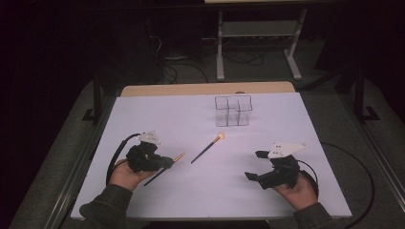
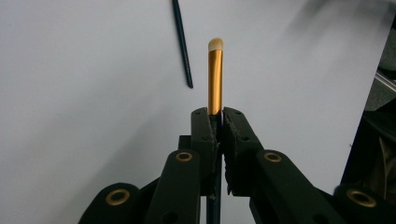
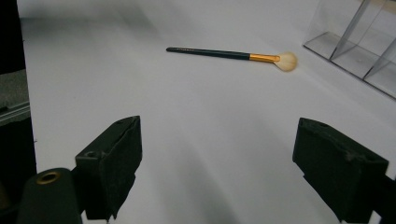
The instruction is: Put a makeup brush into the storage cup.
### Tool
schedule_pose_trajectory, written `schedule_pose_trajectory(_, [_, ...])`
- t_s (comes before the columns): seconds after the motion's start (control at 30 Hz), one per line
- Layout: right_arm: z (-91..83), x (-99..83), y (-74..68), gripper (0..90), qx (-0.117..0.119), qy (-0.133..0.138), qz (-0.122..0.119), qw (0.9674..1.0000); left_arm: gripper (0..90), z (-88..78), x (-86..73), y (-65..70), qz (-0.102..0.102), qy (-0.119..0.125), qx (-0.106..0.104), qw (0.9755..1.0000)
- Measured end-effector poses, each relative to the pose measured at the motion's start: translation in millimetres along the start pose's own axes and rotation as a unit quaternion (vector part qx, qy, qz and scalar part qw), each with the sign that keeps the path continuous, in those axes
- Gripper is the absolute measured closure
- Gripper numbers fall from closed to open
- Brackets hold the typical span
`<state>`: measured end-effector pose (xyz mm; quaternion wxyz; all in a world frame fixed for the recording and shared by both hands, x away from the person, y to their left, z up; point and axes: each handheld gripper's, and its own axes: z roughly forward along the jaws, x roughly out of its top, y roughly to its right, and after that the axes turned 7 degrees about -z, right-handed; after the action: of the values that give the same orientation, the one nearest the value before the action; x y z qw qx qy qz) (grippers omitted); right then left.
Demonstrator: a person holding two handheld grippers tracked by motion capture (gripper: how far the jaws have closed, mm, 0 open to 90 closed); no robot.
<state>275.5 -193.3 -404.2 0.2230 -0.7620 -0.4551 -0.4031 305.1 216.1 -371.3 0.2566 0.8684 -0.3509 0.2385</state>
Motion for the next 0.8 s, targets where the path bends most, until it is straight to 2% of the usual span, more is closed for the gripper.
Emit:
schedule_pose_trajectory(0.37, [12.2, 16.3, -3.6, 14.8, 0.014, -0.005, -0.017, 0.9997, 83.5, -2.9, 0.2, 0.0, -0.001, 0.010, -0.009, 0.9999])
schedule_pose_trajectory(0.8, [17.2, 23.4, -5.0, 14.8, 0.026, -0.004, -0.018, 0.9995, 83.5, -4.1, 7.4, 6.6, 0.010, 0.015, -0.019, 0.9997])
